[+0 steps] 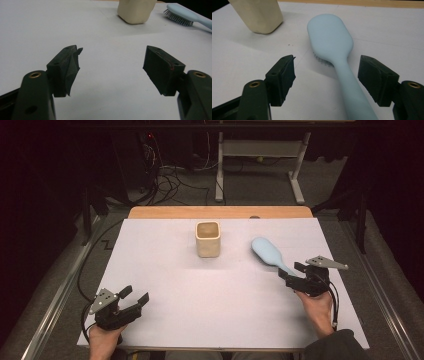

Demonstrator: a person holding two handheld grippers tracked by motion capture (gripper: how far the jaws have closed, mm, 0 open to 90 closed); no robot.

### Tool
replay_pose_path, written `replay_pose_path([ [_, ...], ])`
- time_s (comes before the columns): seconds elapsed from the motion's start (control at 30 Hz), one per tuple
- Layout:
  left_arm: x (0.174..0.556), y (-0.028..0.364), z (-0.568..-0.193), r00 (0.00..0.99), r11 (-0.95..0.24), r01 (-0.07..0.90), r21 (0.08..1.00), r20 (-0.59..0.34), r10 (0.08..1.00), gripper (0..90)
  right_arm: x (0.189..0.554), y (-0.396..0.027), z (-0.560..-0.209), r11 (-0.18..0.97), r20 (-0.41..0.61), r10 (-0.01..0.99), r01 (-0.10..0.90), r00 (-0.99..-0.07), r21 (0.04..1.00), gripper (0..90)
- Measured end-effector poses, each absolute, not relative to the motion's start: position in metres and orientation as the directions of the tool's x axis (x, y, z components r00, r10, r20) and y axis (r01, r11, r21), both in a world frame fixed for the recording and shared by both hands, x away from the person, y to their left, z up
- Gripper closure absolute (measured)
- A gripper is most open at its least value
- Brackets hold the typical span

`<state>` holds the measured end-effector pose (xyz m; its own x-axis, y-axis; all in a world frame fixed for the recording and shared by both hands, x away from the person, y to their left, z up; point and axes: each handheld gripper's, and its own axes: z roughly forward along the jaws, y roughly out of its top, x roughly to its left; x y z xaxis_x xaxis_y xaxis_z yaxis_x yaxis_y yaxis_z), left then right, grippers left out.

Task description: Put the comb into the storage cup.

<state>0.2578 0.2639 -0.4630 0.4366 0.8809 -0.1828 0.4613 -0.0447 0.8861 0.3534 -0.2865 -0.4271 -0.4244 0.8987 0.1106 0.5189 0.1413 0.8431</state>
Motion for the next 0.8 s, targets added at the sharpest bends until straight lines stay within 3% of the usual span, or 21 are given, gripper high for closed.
replay_pose_path([
  [0.8,0.257,0.263,-0.462,0.445,-0.051,0.452,0.890,-0.176,0.878,29.2,0.391,-0.271,-0.410,0.302,0.041,0.886,0.642,-0.462,0.705,38.8],
])
